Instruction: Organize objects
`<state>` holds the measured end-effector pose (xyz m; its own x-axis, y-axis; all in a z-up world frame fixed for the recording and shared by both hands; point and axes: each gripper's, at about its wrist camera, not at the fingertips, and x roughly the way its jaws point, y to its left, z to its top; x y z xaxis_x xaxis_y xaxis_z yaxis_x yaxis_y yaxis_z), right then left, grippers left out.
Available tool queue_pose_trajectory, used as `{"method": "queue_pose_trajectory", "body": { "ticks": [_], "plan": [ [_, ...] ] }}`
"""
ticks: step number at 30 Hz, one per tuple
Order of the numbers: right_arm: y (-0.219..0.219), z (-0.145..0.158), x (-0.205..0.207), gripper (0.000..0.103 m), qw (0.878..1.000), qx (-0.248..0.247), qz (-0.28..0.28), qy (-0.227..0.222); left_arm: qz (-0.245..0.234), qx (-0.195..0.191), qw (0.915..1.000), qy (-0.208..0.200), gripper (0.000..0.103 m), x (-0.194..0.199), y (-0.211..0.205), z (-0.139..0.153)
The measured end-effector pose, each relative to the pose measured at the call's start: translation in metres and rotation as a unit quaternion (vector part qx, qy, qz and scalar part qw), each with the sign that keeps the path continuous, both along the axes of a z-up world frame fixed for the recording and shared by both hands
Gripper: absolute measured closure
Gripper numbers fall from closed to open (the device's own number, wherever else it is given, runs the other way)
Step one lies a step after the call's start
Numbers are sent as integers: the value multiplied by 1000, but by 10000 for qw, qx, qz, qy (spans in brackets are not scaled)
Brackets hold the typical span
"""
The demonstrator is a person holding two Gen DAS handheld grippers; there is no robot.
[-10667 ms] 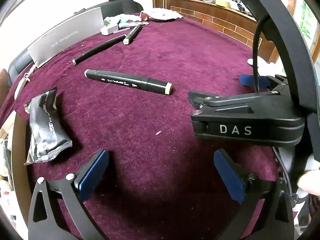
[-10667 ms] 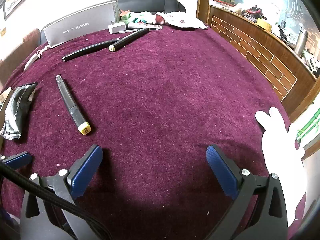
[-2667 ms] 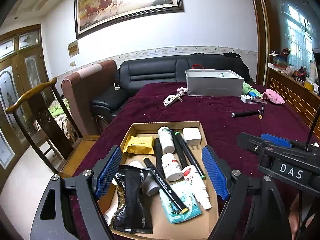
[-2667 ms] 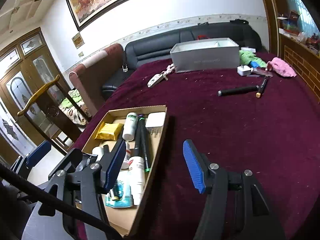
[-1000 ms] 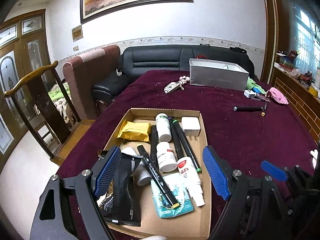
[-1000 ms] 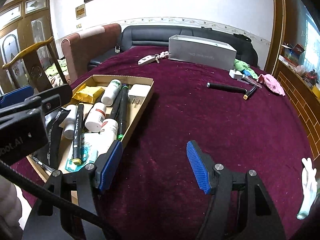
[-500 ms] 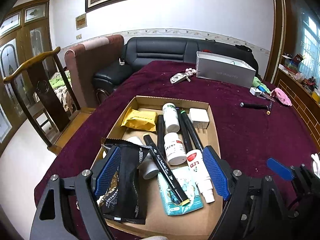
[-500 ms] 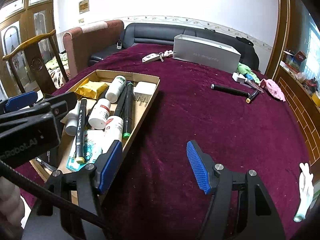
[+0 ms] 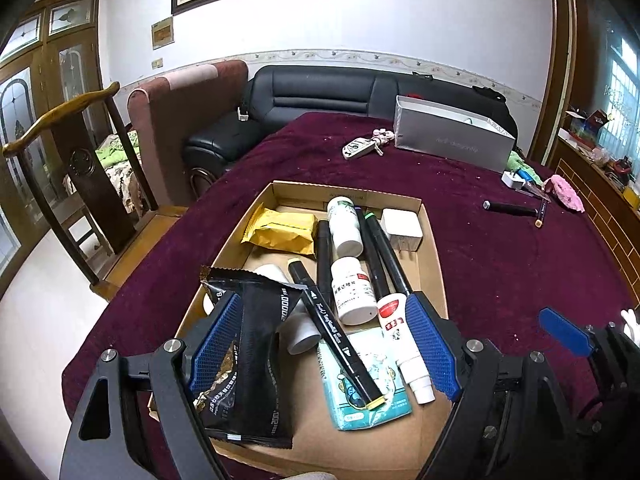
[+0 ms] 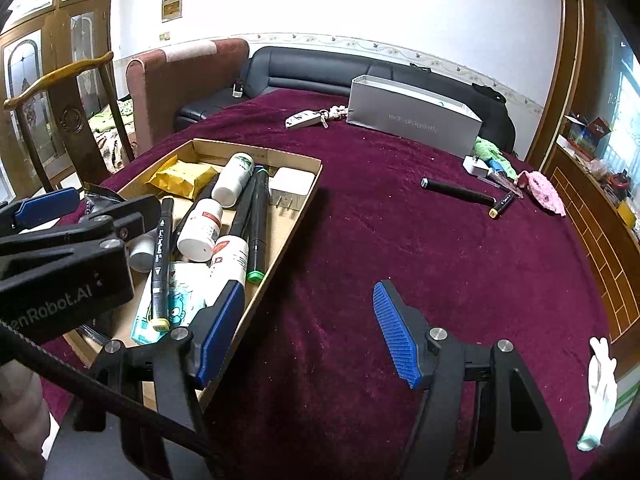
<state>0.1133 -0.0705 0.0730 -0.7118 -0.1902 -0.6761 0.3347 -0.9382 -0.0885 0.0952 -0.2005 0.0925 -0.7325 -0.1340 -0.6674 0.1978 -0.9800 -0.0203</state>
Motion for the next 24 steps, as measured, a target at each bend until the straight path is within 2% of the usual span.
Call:
{"method": "queue_pose_trajectory", "body": {
  "ticks": [12, 24],
  "plan": [
    [-5, 2, 1, 36, 10000, 41, 45, 24, 270, 39, 9996, -11, 24, 0, -11, -3],
    [-6, 3, 1, 36, 10000, 42, 44, 24, 297, 65, 9995, -24, 24, 1, -12, -2]
  ]
}}
